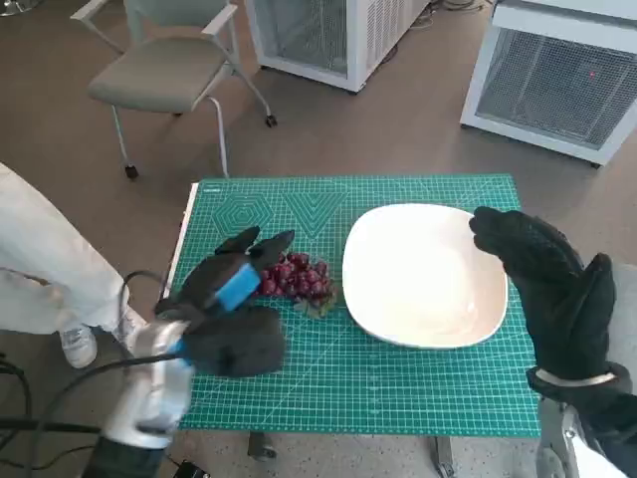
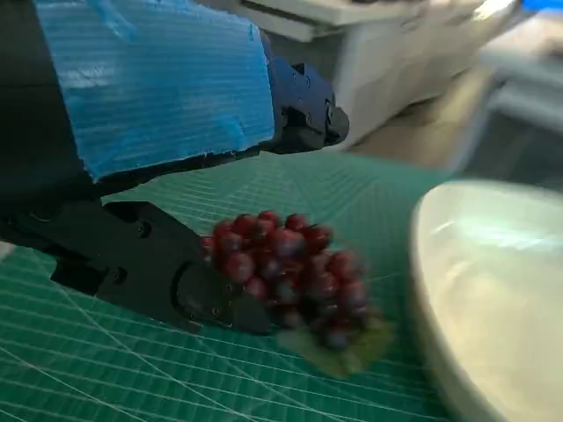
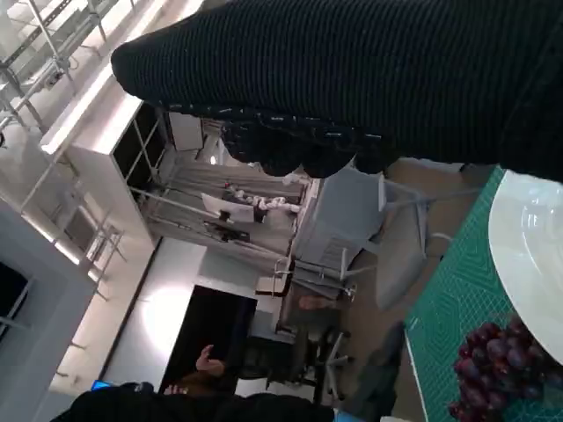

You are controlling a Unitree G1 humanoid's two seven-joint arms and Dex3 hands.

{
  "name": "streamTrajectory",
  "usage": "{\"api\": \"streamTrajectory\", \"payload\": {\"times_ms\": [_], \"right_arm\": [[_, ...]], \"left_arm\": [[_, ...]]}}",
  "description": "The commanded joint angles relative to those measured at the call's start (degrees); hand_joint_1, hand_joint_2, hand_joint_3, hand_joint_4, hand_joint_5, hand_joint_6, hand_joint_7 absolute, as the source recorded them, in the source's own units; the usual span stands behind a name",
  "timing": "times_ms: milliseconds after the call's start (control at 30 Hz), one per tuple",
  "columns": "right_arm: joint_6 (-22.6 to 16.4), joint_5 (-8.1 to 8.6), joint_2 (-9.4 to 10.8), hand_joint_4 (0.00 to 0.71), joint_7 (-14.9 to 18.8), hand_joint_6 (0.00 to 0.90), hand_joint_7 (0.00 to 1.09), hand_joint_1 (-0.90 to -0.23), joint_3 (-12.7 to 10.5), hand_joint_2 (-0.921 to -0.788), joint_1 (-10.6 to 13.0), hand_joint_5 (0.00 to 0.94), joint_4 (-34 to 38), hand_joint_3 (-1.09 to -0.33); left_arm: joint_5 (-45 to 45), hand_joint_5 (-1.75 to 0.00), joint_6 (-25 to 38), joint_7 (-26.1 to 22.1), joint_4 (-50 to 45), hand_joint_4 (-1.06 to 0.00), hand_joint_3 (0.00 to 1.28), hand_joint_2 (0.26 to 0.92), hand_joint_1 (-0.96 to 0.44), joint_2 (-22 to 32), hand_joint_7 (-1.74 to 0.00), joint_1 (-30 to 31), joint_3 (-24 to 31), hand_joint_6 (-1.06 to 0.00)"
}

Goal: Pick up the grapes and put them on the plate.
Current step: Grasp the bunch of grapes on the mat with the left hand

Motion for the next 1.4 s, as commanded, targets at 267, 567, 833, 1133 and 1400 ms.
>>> {"api": "streamTrajectory", "payload": {"times_ms": [267,567,833,1133,1400], "right_arm": [[0.70,-0.01,-0.07,0.275,-0.11,0.124,0.92,-0.526,-0.15,-0.921,1.58,0.424,-0.31,-0.603],[0.85,0.22,-0.18,0.274,0.08,0.121,0.93,-0.532,-0.29,-0.921,1.74,0.432,-0.57,-0.602],[0.57,0.06,-0.18,0.270,0.22,0.119,0.93,-0.536,-0.22,-0.921,1.53,0.436,-0.04,-0.601],[0.68,0.25,-0.29,0.268,0.32,0.118,0.93,-0.537,-0.31,-0.921,1.57,0.442,-0.05,-0.602],[0.67,0.21,-0.40,0.268,0.33,0.117,0.93,-0.537,-0.44,-0.921,1.68,0.448,-0.09,-0.602]], "left_arm": [[1.15,0.00,4.23,-0.37,6.01,-0.09,0.00,0.761,-0.18,-1.15,0.00,-5.72,-5.13,-0.27],[1.14,0.00,4.12,1.26,15.64,-0.09,0.00,0.764,-0.18,-3.10,0.00,-11.11,-8.06,-0.28],[2.97,0.00,3.10,5.98,29.07,-0.09,0.00,0.765,-0.21,-5.92,0.00,-18.04,-12.51,-0.29],[4.37,-0.01,2.86,9.40,47.99,-0.11,0.00,0.770,-0.25,-10.23,-0.01,-27.03,-17.86,-0.30],[1.96,-0.02,0.95,11.61,58.05,-0.15,0.00,0.779,-0.22,-12.36,-0.02,-30.79,-18.19,-0.34]]}}
